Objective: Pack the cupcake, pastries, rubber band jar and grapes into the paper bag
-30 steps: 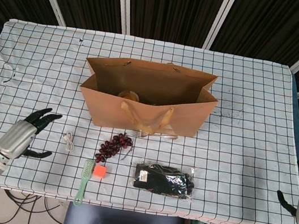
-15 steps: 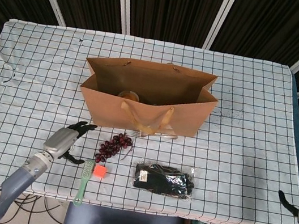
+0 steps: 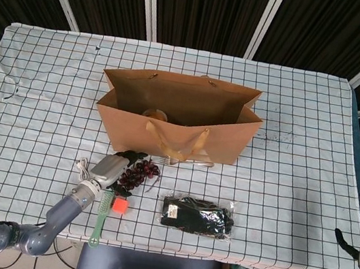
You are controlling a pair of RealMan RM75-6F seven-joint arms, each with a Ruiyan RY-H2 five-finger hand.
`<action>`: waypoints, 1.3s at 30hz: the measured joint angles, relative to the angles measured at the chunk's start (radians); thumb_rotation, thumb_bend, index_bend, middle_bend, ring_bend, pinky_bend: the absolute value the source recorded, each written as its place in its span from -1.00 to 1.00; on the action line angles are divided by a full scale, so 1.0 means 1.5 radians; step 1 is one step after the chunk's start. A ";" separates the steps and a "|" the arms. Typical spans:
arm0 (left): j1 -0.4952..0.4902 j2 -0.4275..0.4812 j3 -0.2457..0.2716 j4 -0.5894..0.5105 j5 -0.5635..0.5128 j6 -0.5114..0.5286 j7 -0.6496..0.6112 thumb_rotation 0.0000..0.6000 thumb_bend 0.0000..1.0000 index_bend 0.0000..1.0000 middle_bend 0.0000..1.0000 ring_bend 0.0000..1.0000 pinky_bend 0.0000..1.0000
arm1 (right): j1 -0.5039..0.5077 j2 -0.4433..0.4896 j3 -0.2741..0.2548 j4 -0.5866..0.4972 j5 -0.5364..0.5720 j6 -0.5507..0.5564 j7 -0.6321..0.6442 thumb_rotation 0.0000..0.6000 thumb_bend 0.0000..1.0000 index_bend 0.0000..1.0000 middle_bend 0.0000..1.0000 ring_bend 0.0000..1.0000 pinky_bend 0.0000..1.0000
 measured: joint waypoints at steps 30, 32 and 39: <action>-0.016 -0.071 0.021 0.074 0.040 0.041 0.037 1.00 -0.36 -0.38 -0.18 -0.33 -0.04 | -0.002 0.004 0.004 -0.004 0.003 0.003 0.012 1.00 -0.65 -0.75 -0.74 -0.62 -0.57; -0.014 -0.078 0.022 0.082 0.052 0.054 0.036 1.00 -0.26 -0.32 -0.11 -0.26 0.03 | -0.003 0.004 0.005 -0.004 0.003 0.005 0.015 1.00 -0.65 -0.75 -0.74 -0.62 -0.57; -0.003 -0.092 0.015 0.099 0.078 0.089 0.026 1.00 -0.18 -0.22 -0.01 -0.16 0.10 | -0.003 0.006 0.004 -0.006 0.001 0.005 0.021 1.00 -0.64 -0.75 -0.74 -0.62 -0.57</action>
